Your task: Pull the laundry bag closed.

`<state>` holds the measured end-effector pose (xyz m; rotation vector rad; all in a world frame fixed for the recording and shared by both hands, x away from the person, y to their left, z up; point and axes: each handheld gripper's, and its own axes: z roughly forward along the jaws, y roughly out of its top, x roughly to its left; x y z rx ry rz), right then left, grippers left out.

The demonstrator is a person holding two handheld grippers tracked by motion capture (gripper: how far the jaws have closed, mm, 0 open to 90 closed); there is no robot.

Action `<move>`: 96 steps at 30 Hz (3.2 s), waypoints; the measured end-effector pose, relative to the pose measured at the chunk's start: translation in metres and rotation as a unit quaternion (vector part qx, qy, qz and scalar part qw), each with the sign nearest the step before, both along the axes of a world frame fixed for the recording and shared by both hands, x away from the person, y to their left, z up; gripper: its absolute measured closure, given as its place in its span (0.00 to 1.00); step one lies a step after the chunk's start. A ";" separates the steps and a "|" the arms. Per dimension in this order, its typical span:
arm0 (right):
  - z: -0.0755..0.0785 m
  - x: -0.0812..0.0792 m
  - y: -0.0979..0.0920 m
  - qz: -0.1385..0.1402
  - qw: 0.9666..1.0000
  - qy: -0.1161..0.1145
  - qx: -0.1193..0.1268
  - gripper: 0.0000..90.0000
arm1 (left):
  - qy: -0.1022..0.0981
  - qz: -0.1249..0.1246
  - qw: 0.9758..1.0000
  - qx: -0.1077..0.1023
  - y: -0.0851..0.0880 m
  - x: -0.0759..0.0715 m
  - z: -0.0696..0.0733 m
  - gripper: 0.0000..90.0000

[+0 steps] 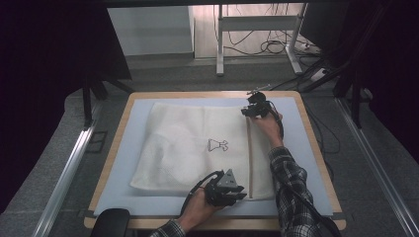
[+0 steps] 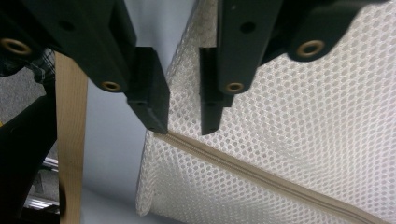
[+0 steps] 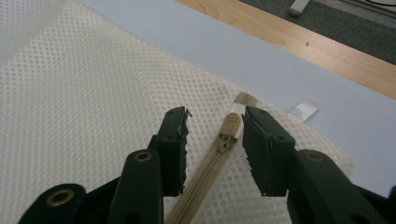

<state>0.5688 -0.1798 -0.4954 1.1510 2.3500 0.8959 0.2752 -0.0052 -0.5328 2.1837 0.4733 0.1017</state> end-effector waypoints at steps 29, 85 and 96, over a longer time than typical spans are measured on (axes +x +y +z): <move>0.000 -0.040 -0.004 0.040 0.998 -0.004 0.039 0.26 | 0.003 -0.003 1.000 0.015 0.004 0.000 0.003 0.26; 0.020 -0.141 0.002 0.094 0.994 -0.002 0.057 0.05 | -0.022 0.064 0.996 0.052 0.061 0.010 0.012 0.03; 0.025 -0.159 -0.001 0.105 0.993 -0.015 0.050 0.04 | -0.026 0.076 0.995 0.054 0.074 0.011 0.016 0.03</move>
